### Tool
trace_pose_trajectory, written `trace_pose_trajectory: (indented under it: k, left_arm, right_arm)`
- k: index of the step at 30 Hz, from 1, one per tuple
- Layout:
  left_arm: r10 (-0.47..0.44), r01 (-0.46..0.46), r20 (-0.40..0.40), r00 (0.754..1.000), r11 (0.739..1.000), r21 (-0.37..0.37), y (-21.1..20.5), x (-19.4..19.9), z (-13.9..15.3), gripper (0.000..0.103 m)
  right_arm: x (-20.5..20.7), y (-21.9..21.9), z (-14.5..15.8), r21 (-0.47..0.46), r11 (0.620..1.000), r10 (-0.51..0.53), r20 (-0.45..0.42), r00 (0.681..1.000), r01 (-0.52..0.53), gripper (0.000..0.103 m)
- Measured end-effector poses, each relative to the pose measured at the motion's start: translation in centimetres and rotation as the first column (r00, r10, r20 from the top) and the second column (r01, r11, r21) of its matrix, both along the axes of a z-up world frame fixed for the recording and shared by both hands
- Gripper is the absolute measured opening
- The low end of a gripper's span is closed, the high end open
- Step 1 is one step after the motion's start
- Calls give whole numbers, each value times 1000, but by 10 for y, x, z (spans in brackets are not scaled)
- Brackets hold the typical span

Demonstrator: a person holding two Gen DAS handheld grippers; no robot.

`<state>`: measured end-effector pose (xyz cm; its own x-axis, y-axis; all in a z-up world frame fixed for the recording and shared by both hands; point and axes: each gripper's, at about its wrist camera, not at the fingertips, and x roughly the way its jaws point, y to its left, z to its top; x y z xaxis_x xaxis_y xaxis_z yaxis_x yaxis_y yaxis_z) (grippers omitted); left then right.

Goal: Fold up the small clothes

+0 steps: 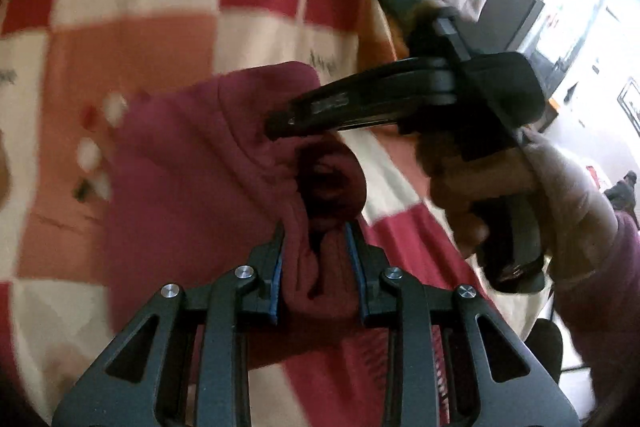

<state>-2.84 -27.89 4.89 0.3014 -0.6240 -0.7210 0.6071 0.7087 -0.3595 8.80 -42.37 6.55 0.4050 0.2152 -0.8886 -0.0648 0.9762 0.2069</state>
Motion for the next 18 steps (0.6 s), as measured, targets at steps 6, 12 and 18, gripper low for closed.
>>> trace_pose_trajectory:
  k: [6,12,18]
  left_arm:
    - [-79,78,9,997,995,68,6,-28,8,37]
    - [58,-70,144,988,994,78,81,-33,39,56]
    - [173,-186,113,978,976,111,107,-8,17,56]
  right_arm:
    - [-15,-27,-36,38,993,-116,-2,993,116,27]
    - [-60,-38,5,138,982,-136,35,990,130,34]
    - [-86,18,27,107,994,13,142,990,-28,34]
